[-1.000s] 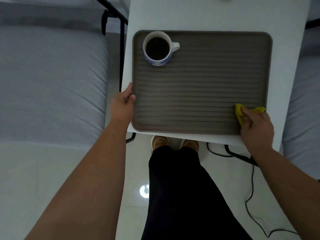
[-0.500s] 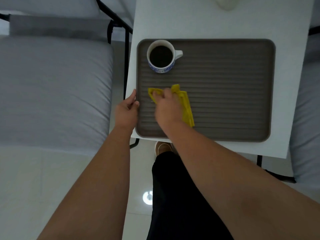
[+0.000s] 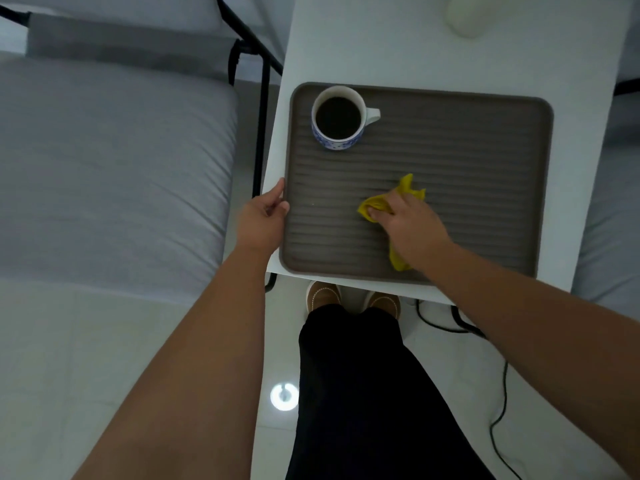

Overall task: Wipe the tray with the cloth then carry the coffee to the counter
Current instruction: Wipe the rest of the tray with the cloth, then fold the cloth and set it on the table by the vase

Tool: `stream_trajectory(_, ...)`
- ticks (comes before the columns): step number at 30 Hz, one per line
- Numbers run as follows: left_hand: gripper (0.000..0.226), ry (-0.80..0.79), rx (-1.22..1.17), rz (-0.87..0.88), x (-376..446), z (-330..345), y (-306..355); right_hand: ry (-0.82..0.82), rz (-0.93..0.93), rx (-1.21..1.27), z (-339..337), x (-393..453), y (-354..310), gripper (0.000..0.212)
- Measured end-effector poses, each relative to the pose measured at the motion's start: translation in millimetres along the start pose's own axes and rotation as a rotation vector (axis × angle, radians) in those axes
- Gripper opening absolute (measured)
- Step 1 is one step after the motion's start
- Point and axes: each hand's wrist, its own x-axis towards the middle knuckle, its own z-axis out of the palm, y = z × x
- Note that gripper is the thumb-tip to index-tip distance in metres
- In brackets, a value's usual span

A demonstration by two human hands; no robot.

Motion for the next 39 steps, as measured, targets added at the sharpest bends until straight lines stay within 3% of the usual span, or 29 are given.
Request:
stream_trajectory(9, 0.043, 0.054, 0.099, 0.039, -5, 6, 4, -0.052, 0.523, 0.202, 20, -73, 82, 0.054)
stream_trajectory(13, 0.042, 0.139, 0.211, 0.04, -9, 15, 7, 0.172, 0.826, 0.582, 15, -93, 99, 0.035)
stream_trajectory(16, 0.044, 0.27, 0.318, 0.077, -21, 22, 5, 0.318, 0.901, 0.798, 0, -110, 103, 0.028)
stream_trajectory(20, 0.048, 0.316, 0.449, 0.281, -43, 38, 11, 0.344, 0.88, 1.197, -15, -124, 96, 0.025)
stream_trajectory(24, 0.051, 0.026, 0.489, 0.374, -68, 78, 37, 0.243, 0.76, 1.231, -23, -115, 82, 0.024)
stream_trajectory(30, 0.07, -0.418, 0.638, 0.582, -80, 146, 80, 0.032, 0.546, 0.957, -19, -96, 69, 0.022)
stream_trajectory(36, 0.027, -0.567, 0.829, 0.596, -55, 155, 114, 0.104, 0.421, 1.072, -27, -107, 71, 0.022)
stream_trajectory(39, 0.024, -0.607, 0.893, 0.603, -49, 150, 116, -0.011, 0.433, 0.969, -22, -118, 80, 0.029)
